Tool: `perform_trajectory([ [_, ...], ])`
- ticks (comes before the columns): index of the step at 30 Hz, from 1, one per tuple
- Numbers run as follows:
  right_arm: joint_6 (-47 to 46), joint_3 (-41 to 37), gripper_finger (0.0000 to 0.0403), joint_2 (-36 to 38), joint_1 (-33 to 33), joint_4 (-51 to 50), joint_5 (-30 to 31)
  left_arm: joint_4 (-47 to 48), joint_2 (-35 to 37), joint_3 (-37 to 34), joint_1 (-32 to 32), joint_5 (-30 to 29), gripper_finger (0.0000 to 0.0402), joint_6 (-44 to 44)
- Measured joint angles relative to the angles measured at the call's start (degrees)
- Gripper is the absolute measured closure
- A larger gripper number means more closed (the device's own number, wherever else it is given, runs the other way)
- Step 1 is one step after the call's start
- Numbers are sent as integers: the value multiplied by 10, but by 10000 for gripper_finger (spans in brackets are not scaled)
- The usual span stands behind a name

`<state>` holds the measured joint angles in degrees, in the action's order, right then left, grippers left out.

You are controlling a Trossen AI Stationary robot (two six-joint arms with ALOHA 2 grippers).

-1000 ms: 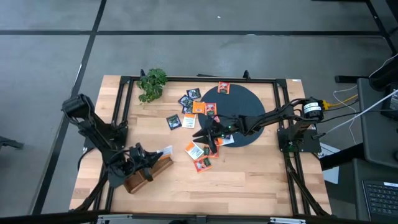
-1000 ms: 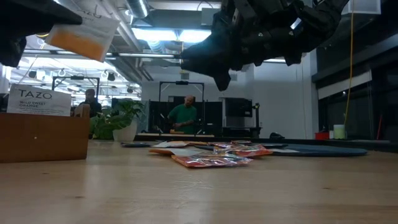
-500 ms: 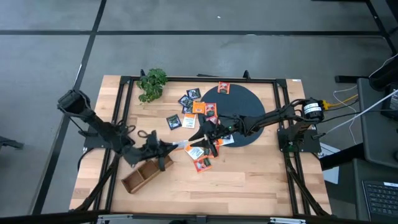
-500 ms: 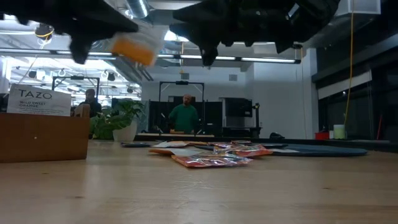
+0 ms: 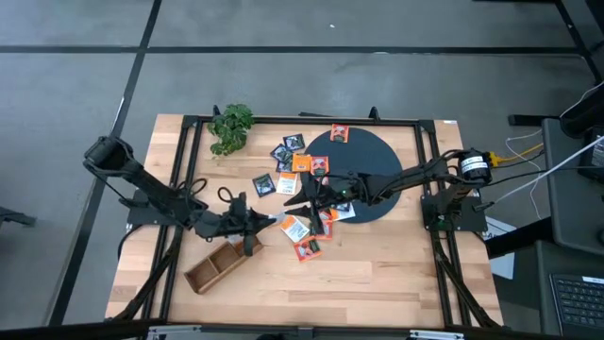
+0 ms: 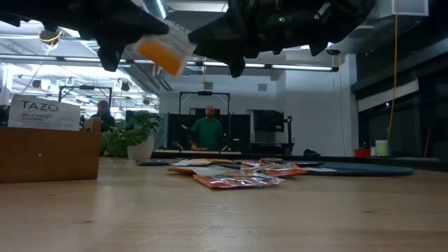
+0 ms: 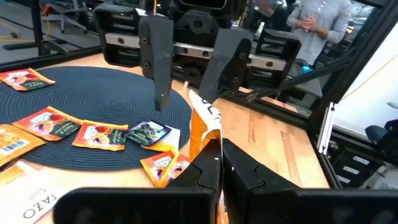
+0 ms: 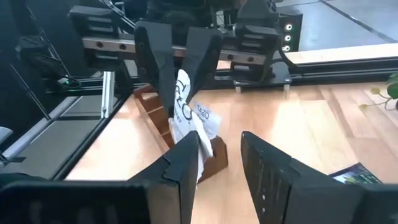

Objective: Pick & Place Tea
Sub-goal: Put the white tea bag into the right section of the wooden organizer

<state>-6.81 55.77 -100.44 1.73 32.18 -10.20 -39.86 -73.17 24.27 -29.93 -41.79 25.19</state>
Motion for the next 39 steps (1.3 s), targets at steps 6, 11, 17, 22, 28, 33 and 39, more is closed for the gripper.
perform_trajectory([
  [6, 0, 0, 284, 0, 0, -3, -7, 5, 0, 0, -3, -9, 400, 2],
  [11, 0, 0, 332, 0, 0, -4, -29, 8, 0, 0, -3, -22, 400, 0],
  [17, 11, 0, 394, 0, -1, -4, -34, 10, 0, 0, 1, -19, 398, 1],
  [22, 9, 0, 398, 0, -1, -8, -35, 18, 4, 0, 1, -31, 388, -3],
  [28, -2, 0, 399, 0, -1, -24, -48, 115, 71, 0, 8, -35, 352, 11],
  [33, -3, 12, 401, 0, -1, -62, -49, 209, 158, 0, 14, -44, 316, 1],
  [39, 58, 119, 401, -21, 17, -200, -49, 304, 250, 0, 56, -37, 298, -9],
])
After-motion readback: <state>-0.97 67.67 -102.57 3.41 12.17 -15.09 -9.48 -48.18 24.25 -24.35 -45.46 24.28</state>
